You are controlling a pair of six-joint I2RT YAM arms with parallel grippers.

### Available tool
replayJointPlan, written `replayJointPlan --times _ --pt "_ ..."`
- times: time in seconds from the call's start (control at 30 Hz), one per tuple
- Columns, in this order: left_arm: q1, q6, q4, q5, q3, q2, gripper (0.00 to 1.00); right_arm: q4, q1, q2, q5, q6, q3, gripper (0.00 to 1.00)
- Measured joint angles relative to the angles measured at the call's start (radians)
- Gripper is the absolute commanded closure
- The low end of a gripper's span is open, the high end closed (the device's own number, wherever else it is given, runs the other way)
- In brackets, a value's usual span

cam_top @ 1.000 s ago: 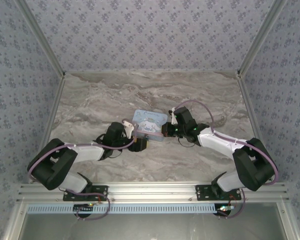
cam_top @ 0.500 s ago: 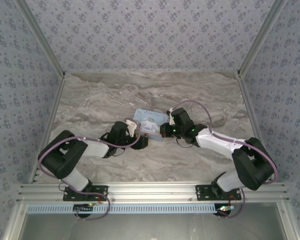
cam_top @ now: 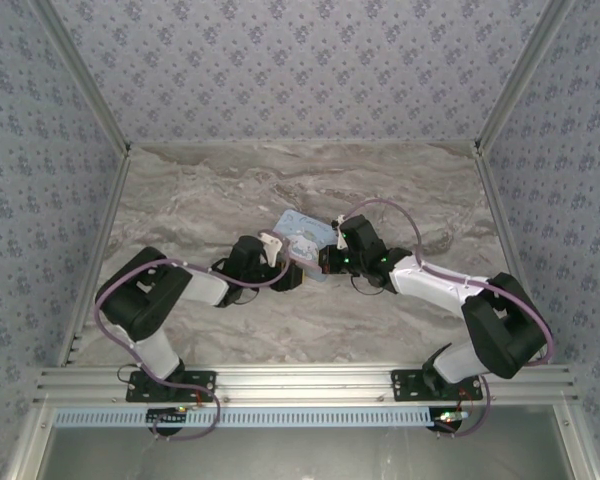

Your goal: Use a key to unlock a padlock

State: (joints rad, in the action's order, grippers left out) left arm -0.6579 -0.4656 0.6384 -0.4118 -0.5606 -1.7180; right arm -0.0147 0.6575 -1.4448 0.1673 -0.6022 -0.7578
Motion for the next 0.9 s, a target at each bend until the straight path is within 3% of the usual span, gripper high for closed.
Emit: replayJointPlan --times 0.9 --pt "-0.006 -0.147 0.071 0.016 -0.006 -0.039 0.73 0.015 0.041 0.037 -0.076 -0.025 0.022 1.0"
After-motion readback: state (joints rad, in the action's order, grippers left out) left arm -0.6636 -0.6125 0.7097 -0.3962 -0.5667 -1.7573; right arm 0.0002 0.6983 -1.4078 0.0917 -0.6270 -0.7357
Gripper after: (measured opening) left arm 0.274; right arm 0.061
